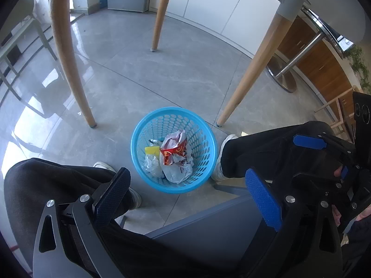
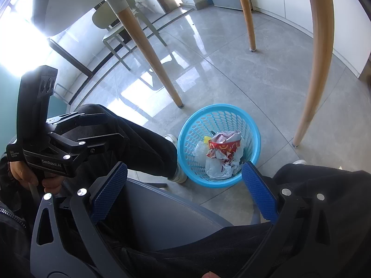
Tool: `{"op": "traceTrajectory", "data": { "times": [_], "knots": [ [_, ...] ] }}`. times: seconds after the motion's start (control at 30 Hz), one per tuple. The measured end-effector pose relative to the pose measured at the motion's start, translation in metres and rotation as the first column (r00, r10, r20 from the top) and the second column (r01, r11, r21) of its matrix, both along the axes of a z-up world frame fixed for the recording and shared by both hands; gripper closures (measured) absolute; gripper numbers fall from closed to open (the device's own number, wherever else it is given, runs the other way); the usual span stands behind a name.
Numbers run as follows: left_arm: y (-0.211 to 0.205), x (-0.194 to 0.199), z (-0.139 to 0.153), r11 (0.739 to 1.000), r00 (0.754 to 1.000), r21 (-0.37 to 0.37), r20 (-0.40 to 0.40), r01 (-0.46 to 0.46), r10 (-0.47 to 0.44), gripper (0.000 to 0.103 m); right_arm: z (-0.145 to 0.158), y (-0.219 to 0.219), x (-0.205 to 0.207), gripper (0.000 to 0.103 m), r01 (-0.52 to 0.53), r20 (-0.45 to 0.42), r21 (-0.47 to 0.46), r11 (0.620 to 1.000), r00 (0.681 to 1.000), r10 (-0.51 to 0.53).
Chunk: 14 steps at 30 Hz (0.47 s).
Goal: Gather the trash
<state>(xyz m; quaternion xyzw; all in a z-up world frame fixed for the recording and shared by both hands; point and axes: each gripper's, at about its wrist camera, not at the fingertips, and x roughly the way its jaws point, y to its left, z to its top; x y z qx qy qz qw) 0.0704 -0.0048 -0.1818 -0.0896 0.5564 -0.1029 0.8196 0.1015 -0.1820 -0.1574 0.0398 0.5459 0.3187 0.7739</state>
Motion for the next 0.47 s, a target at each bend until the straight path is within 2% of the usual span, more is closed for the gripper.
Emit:
{"op": "traceTrajectory", "data": {
  "times": [0.47],
  "knots": [
    [0.0005, 0.0025, -0.0008, 0.999, 1.0, 0.039, -0.001, -0.016, 0.017, 0.006, -0.0009, -0.0002, 0.0008, 0.009, 0.006, -0.006, 0.0, 1.0, 1.0, -0.006]
  ]
}}
